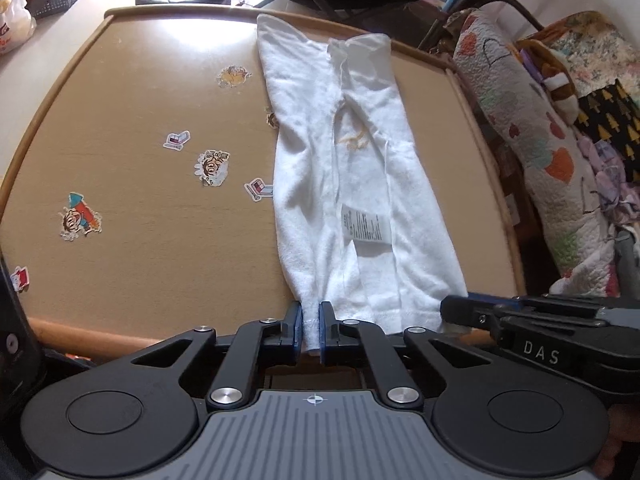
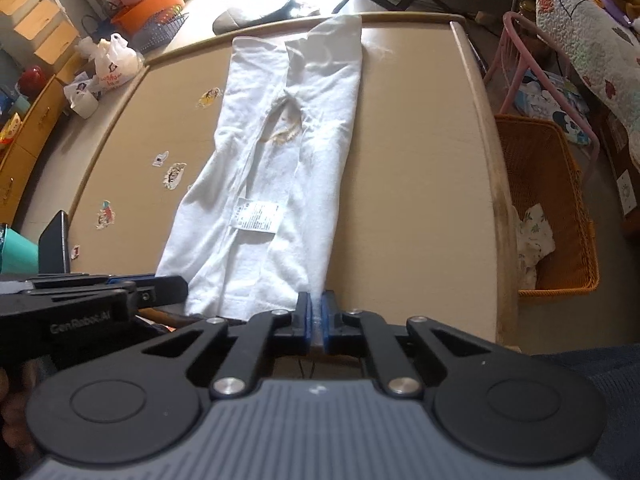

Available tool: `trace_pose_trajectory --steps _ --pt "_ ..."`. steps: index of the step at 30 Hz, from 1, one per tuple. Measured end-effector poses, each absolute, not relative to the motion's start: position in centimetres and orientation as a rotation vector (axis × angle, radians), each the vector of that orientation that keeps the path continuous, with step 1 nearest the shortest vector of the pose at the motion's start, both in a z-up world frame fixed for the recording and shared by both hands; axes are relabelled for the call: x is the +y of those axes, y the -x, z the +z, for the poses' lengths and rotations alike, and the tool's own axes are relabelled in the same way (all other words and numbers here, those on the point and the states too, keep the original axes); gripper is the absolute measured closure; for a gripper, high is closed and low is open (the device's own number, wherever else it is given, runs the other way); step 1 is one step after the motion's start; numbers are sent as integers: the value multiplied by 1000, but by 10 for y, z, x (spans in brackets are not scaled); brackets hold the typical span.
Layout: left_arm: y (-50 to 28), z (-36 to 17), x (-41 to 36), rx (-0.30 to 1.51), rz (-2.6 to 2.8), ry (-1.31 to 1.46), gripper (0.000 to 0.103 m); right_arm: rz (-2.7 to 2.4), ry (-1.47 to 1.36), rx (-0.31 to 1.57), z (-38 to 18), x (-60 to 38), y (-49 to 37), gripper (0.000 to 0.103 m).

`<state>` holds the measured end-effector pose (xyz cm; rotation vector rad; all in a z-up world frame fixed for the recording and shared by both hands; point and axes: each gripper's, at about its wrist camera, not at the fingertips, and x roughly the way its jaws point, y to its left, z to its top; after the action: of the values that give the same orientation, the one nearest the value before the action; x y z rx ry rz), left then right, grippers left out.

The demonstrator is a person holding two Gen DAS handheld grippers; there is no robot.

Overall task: Fold clothes
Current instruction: 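Grasp the hem end of the folded strip with the left gripper, then lift the hem end with the left gripper and fold it toward the collar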

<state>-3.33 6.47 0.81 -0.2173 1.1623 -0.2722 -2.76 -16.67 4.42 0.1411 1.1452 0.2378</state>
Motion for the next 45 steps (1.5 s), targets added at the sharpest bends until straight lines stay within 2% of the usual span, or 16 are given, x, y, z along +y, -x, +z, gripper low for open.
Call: trace_pose_trajectory --steps 27,37,45 --pt "104 87 79 1051 -375 259 95 333 -81 1026 113 -163 82 98" --pt "64 111 85 1000 -347 278 95 300 -63 950 133 -164 30 98" --pt "7 105 78 1029 -321 298 95 281 -53 990 120 -168 -24 98"
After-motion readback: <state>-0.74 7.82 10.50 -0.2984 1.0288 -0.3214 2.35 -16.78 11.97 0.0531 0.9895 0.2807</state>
